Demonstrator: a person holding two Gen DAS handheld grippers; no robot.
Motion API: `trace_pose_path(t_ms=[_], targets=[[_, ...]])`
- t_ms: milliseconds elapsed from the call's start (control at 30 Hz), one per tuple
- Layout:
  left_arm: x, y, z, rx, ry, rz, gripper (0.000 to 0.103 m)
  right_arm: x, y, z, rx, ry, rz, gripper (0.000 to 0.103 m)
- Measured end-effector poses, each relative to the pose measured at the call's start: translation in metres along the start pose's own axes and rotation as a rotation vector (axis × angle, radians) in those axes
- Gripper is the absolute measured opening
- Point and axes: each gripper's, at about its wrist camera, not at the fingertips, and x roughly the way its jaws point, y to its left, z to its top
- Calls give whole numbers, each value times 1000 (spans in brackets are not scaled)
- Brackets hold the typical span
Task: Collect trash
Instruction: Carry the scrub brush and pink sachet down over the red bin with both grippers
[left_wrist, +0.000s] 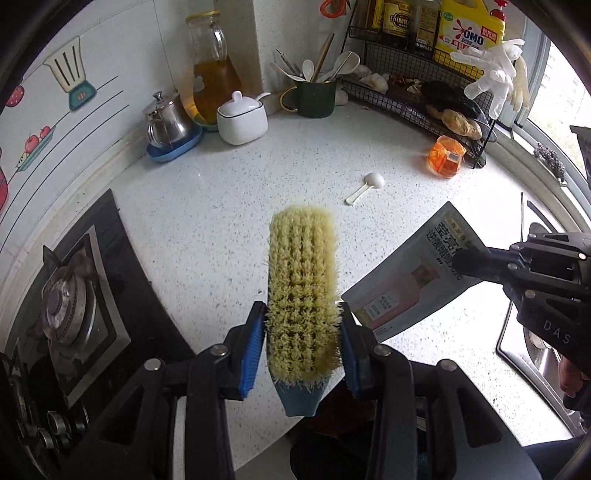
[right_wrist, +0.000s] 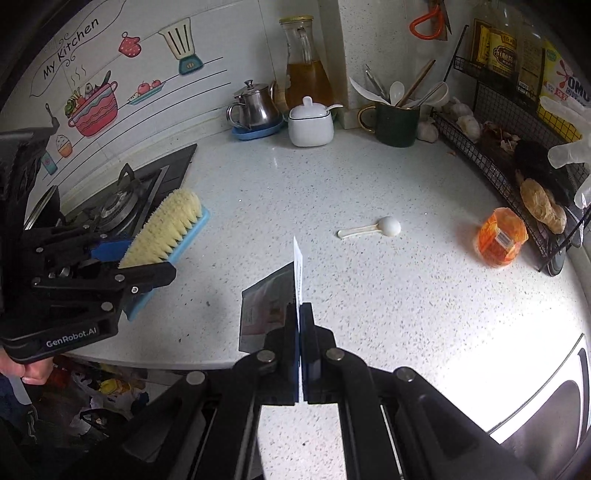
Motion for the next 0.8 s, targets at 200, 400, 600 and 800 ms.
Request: trace_pose_path(t_ms=[200, 400, 600, 800], targets=[[-22, 2, -32, 17, -10, -18, 35, -12, 27, -21, 5, -3, -10, 0], [-35, 8, -66, 59, -2, -48, 35, -25, 53, -49, 52, -16, -44, 0], [-48, 6, -111, 95, 28, -90, 35, -31, 84, -87, 96, 6, -80, 1], [-43, -1, -158, 123, 93, -127, 35, -27, 103, -129, 169, 48, -94, 0]])
